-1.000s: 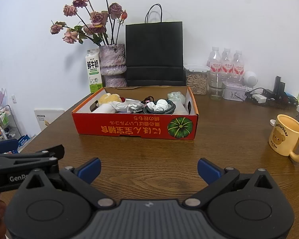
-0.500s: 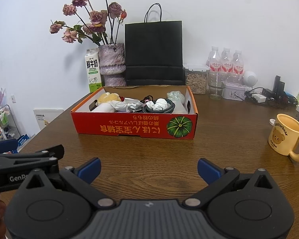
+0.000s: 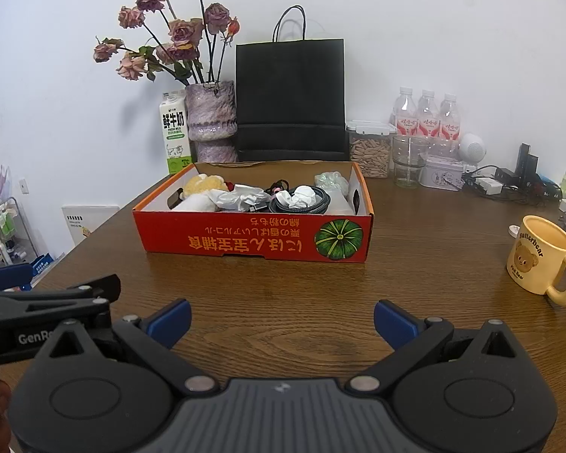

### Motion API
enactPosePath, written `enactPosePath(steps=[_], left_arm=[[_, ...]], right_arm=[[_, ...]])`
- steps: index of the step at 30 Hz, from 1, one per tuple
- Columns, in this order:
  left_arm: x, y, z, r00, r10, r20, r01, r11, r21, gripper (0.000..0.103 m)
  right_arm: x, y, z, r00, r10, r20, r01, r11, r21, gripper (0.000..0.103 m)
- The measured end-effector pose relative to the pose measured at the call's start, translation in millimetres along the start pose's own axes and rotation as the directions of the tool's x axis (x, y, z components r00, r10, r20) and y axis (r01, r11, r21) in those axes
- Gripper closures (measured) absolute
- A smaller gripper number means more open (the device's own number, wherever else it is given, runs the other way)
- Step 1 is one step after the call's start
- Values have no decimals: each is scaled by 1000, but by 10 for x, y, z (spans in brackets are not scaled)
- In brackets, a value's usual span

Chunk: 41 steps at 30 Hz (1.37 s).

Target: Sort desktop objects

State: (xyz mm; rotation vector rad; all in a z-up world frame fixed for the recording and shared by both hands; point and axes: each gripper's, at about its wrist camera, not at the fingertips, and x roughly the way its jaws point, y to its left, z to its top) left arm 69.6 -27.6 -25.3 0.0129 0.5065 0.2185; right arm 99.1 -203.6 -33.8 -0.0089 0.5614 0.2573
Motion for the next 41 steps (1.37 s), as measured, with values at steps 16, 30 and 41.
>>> enactPosePath(steps=[16,30,41], left_arm=[[-5,4,6,1000,0,-1,0,1000,1,0],[-17,1,-13,1000,0,1,0,1000,1,0],[-54,-20,-24,1000,14,11,-14,1000,7,0]], right_arm=[[-6,1,-2,1000,-1,-1,1,1000,0,0],[-10,0,3,1000,-1,0,1,1000,-1,0],[-3,-25,-11,1000,0,1,0,1000,1,0]])
